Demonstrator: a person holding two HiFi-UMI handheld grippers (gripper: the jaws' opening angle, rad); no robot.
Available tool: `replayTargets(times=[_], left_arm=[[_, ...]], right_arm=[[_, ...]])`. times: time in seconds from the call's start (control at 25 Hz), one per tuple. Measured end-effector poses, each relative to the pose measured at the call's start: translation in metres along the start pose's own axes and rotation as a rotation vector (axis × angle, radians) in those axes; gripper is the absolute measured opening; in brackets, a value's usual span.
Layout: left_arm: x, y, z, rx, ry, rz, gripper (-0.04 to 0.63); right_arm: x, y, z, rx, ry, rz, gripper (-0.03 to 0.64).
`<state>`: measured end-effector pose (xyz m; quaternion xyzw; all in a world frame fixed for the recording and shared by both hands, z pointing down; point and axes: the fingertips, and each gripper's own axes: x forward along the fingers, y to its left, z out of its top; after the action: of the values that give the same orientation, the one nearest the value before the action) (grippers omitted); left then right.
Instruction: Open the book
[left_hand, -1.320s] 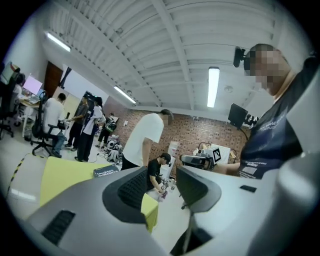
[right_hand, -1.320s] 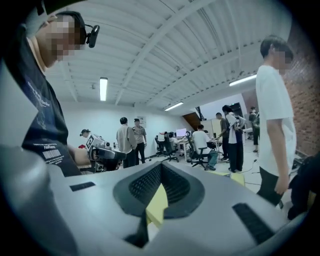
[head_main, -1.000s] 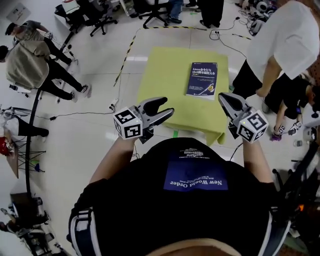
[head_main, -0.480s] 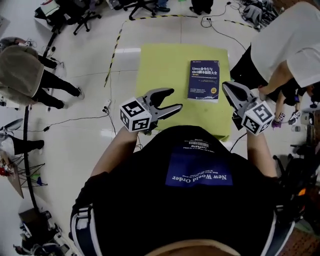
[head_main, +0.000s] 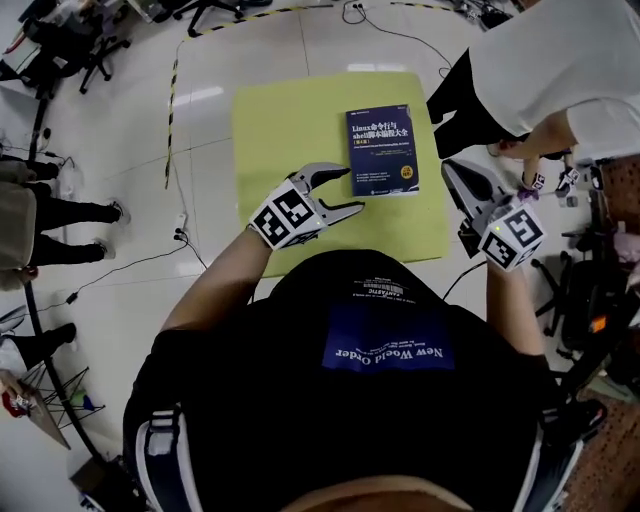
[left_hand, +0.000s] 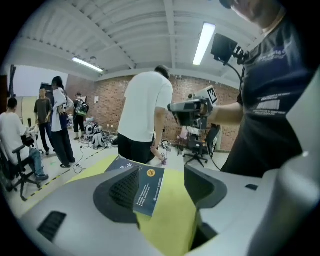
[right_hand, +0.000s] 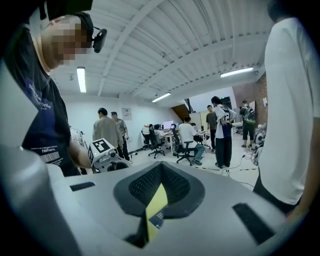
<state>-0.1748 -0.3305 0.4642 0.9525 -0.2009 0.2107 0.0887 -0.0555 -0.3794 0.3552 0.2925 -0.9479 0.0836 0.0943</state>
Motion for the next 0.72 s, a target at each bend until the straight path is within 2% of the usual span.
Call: replayTargets(times=[0.16,0.32,0.4,0.44,0.52,0.6,0.68,0.72], left_arm=[[0.071,-0.004,-0.023,0.132,0.204,0.037,0.268],[0.15,-0.009,-0.039,0.231,0.364,0.046,0.268],[0.188,-0.008,-0.039,0.229,0.401,0.052,0.268],[0.203,-0.005,-0.032,0.168,0.388,0.056,0.268],[0.222,0.012,-0.008,-0.045,0.329,0.081,0.268],[0.231,0.049,0.01,-0.205,0.32,0.145,0.268],[0.242,0.089,0.007,-0.28,0.395,0.222,0.271],[0.248,0.104,-0.003,-0.311,0.453,0.254,0.302]], right_arm=[[-0.016,-0.044,-0.023,0.055,-0.006,0.007,-0.014],[-0.032,-0.091,-0.044,0.06,-0.014,0.033,-0.014],[-0.048,-0.112,-0.057,0.066,-0.023,0.045,-0.014],[-0.059,-0.12,-0.064,0.074,-0.03,0.05,-0.014],[-0.081,-0.135,-0.078,0.096,-0.044,0.05,-0.014],[-0.094,-0.146,-0.089,0.119,-0.049,0.033,-0.014],[-0.097,-0.158,-0.096,0.139,-0.053,0.005,-0.014],[-0.097,-0.162,-0.098,0.147,-0.064,-0.01,-0.014]])
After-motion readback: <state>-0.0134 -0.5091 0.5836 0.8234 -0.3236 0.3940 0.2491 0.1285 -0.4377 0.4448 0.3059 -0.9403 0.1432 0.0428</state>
